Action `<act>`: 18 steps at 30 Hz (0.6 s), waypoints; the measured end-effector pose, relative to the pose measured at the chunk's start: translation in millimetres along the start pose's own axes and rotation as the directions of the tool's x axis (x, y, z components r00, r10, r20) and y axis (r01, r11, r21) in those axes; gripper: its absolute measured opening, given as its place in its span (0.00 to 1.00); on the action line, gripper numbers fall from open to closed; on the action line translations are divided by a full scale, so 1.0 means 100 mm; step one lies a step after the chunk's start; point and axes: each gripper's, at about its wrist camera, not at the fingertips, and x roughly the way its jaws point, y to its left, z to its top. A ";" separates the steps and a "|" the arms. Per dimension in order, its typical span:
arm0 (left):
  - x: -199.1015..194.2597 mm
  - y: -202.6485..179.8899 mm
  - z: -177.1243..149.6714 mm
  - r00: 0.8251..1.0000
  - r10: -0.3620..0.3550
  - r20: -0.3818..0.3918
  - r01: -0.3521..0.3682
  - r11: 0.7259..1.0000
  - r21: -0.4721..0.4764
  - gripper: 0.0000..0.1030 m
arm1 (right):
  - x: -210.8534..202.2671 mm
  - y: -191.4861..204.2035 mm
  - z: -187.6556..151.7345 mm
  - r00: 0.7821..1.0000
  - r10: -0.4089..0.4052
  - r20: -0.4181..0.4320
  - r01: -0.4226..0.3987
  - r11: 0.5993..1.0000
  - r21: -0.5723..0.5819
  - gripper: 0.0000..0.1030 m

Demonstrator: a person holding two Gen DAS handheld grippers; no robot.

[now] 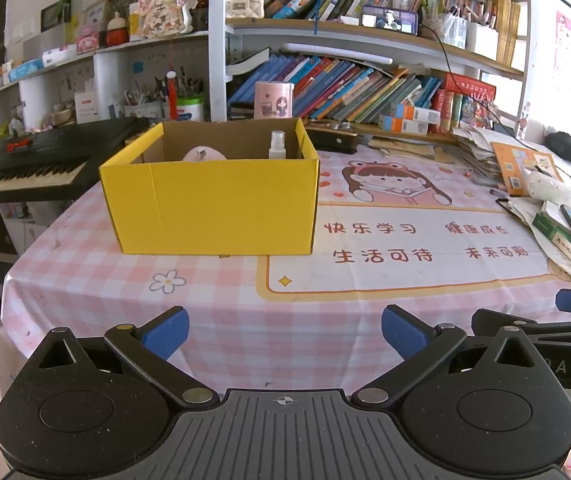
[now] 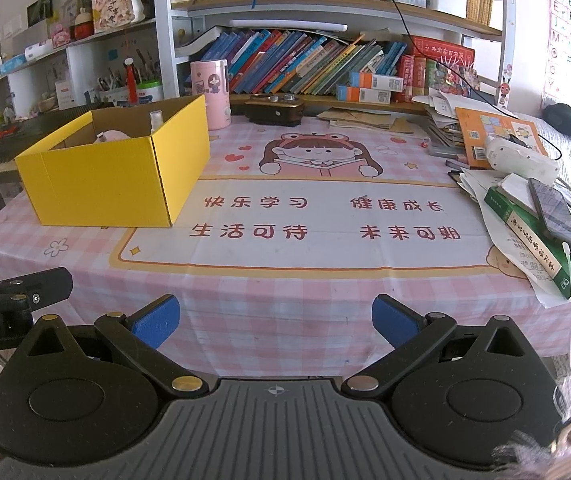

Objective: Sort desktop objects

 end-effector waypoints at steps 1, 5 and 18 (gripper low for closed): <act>0.00 0.00 0.00 1.000 -0.001 0.000 0.001 1.000 0.001 1.00 | 0.00 0.00 0.00 1.000 0.000 0.000 0.000 1.000 0.000 1.00; 0.00 -0.01 0.00 1.000 -0.002 0.000 0.002 1.000 0.002 1.00 | 0.00 0.01 0.00 1.000 0.000 -0.001 0.000 1.000 0.000 1.00; 0.00 -0.01 0.00 1.000 -0.002 0.000 0.002 1.000 0.003 1.00 | 0.00 0.01 0.00 1.000 0.000 -0.001 0.000 1.000 0.000 1.00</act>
